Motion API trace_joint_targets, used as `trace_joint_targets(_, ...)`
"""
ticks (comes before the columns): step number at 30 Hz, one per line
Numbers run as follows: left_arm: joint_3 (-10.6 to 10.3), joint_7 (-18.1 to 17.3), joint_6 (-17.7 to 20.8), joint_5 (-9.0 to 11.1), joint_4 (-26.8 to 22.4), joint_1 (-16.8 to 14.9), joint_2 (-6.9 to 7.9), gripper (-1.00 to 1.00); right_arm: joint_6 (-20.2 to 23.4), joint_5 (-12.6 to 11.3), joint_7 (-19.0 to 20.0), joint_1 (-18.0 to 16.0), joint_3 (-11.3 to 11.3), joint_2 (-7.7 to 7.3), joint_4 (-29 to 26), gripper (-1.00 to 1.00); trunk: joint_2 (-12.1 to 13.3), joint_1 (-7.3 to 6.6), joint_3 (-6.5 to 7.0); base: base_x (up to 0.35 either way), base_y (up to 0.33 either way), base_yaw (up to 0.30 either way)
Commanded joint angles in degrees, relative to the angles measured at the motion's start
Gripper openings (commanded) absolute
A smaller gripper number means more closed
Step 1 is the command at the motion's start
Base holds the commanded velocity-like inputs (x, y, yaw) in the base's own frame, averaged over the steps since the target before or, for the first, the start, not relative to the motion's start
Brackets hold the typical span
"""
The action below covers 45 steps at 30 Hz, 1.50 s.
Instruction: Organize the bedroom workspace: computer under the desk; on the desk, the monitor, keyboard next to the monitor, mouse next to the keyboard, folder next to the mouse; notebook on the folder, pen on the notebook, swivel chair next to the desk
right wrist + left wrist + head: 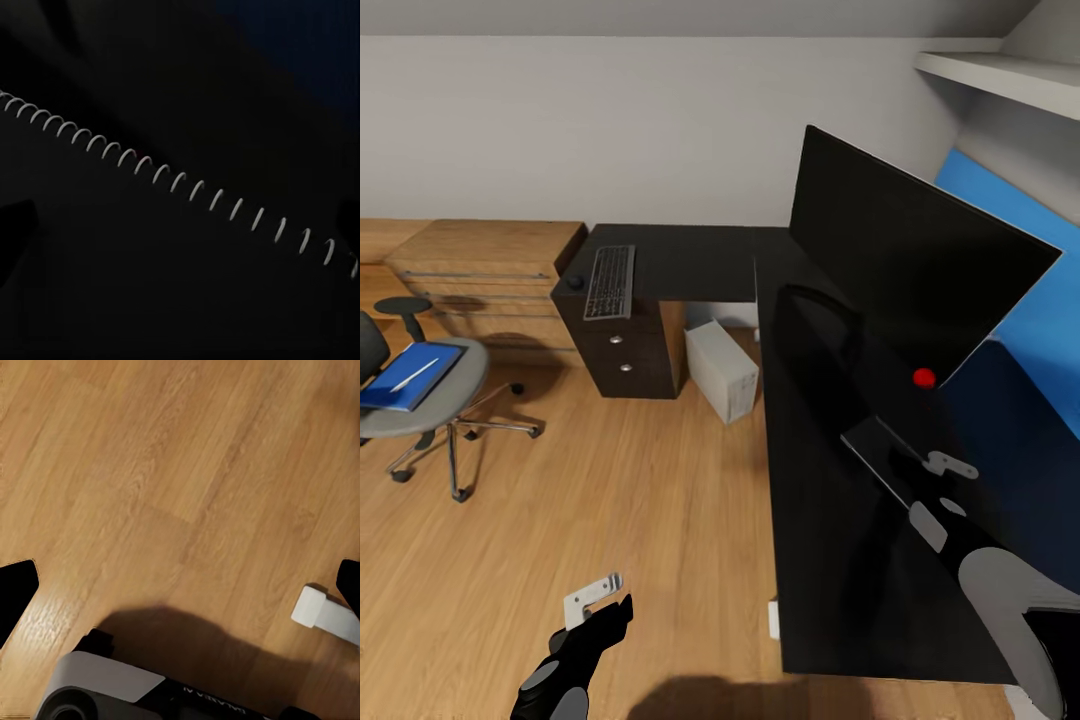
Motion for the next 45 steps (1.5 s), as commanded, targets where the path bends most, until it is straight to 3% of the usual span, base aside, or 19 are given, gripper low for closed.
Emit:
trace_joint_targets(1,-0.1,0.5,0.1,0.3,-0.1,0.0,0.06,1.00,-0.1,-0.6,-0.2,0.0,0.1,-0.01,3.7,1.00,-0.1,-0.01,-0.06,-0.286,0.000,0.000)
trace_joint_targets(32,-0.2,0.4,0.1,0.3,-0.1,0.0,0.05,1.00,-0.1,-0.6,-0.2,0.0,0.1,0.03,3.7,1.00,-0.1,-0.01,-0.06,-0.330,0.000,0.000)
trace_joint_targets(45,-0.3,0.3,0.2,0.4,-0.1,-0.1,-0.07,1.00,-0.1,-0.6,-0.3,0.0,0.1,0.76,3.7,1.00,-0.1,-0.01,-0.06,-0.061,0.000,0.000)
